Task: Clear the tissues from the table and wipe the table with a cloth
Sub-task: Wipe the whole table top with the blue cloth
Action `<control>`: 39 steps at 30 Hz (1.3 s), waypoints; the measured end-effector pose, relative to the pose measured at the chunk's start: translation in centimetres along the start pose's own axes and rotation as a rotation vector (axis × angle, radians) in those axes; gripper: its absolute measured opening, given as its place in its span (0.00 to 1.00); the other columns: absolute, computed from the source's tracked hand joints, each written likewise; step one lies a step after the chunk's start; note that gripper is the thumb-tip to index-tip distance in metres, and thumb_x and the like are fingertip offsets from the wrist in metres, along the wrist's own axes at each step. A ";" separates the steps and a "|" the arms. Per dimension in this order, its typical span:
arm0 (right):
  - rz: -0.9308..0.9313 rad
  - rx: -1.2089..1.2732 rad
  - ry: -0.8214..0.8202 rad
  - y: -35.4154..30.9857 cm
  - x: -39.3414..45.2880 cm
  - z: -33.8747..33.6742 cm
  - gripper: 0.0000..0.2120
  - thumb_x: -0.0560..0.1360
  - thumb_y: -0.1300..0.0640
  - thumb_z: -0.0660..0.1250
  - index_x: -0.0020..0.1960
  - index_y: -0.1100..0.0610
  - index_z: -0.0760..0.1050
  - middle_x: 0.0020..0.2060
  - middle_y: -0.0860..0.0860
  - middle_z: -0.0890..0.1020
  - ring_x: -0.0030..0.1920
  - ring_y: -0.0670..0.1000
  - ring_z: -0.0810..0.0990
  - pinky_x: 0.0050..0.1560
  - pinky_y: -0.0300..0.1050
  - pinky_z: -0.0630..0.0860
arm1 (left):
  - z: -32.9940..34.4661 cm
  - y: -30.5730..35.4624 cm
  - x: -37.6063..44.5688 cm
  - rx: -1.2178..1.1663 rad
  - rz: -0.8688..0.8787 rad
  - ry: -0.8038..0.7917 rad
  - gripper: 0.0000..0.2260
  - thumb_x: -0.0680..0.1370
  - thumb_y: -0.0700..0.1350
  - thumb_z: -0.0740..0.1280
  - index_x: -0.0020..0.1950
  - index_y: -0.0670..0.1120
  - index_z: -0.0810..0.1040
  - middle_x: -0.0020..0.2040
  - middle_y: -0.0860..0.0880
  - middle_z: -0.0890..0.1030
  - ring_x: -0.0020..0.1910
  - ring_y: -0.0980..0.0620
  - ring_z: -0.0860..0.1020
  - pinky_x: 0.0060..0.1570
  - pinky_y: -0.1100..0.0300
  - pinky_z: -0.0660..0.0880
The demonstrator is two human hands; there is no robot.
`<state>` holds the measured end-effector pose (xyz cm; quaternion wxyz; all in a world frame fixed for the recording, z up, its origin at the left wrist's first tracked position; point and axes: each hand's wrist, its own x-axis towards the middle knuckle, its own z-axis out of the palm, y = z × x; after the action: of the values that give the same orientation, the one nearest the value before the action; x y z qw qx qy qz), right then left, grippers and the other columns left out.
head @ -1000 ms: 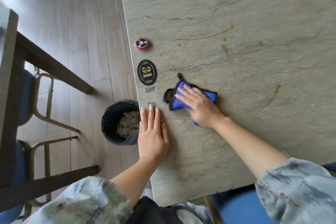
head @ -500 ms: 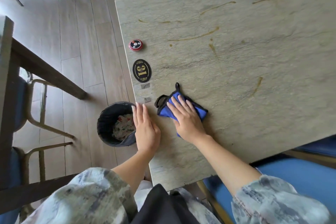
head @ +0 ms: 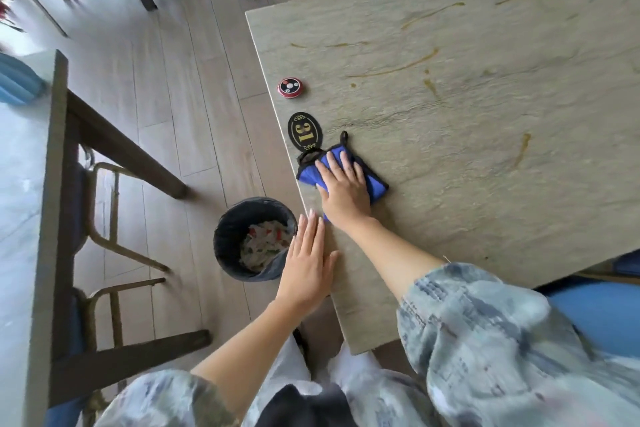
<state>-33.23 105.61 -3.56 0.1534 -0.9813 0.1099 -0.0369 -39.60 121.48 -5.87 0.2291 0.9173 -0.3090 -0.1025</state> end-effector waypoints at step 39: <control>0.238 -0.067 0.137 -3.4 -19.9 1.7 0.24 0.77 0.54 0.59 0.73 0.54 0.66 0.74 0.52 0.65 0.75 0.56 0.59 0.73 0.57 0.57 | -1.2 -0.6 -0.6 -0.406 -0.042 0.027 0.23 0.83 0.42 0.52 0.78 0.44 0.51 0.79 0.50 0.49 0.76 0.59 0.48 0.76 0.56 0.50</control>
<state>-51.73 113.82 -4.90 0.1158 -0.9611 0.2370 -0.0816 -39.35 122.74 -5.09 0.4113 0.8597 -0.2600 -0.1553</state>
